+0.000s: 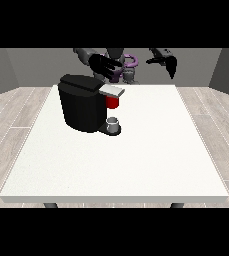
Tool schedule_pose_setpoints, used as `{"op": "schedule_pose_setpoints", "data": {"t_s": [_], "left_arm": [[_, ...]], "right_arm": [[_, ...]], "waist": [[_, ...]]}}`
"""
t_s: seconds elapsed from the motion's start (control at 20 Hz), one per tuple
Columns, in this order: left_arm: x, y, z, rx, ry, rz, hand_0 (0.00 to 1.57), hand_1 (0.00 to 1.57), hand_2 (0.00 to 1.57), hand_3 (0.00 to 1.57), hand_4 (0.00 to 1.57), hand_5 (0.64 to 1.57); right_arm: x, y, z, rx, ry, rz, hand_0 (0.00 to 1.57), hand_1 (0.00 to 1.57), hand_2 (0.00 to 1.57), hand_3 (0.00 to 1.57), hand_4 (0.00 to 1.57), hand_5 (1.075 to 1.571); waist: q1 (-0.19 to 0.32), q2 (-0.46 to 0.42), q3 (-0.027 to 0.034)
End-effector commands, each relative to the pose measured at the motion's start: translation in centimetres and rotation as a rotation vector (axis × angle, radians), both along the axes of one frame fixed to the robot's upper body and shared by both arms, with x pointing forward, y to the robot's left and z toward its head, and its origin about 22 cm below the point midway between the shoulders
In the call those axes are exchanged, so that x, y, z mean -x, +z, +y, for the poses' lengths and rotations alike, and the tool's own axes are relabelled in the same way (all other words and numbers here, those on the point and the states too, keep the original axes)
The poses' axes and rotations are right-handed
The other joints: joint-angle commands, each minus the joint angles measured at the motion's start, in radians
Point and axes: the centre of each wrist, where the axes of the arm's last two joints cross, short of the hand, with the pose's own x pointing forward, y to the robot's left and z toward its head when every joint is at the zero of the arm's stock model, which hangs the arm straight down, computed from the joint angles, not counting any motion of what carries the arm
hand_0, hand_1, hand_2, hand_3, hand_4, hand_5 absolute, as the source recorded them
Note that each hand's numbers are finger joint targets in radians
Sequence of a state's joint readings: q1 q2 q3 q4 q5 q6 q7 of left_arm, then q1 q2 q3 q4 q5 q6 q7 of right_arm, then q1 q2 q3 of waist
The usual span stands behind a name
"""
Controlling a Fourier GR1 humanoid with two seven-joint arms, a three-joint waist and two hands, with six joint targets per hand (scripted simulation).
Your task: Insert the coffee pod into the coffee machine and close the lid
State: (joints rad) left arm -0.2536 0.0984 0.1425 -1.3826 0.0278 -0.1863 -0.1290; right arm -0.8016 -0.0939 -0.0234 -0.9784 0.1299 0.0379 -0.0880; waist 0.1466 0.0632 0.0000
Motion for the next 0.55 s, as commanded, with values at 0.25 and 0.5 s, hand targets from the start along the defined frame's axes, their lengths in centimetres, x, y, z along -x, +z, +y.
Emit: {"op": "schedule_pose_setpoints", "data": {"t_s": [0.25,0.5], "left_arm": [[1.5,-3.1,0.0,0.043,0.034,0.066,0.0,0.0,0.0,0.0,0.19,1.571],[3.1,-5.2,3.2,0.025,0.129,0.119,0.0,0.0,0.0,0.0,0.19,1.571]], "right_arm": [[3.3,-2.9,3.2,-0.147,0.163,0.023,0.0,0.0,0.0,0.0,0.28,1.571],[8.5,-9.5,1.7,-0.263,0.123,0.174,0.0,0.0,0.0,0.0,0.16,1.571]], "waist": [[-0.075,-0.103,-0.0001],[-0.176,-0.185,-0.0002]]}}
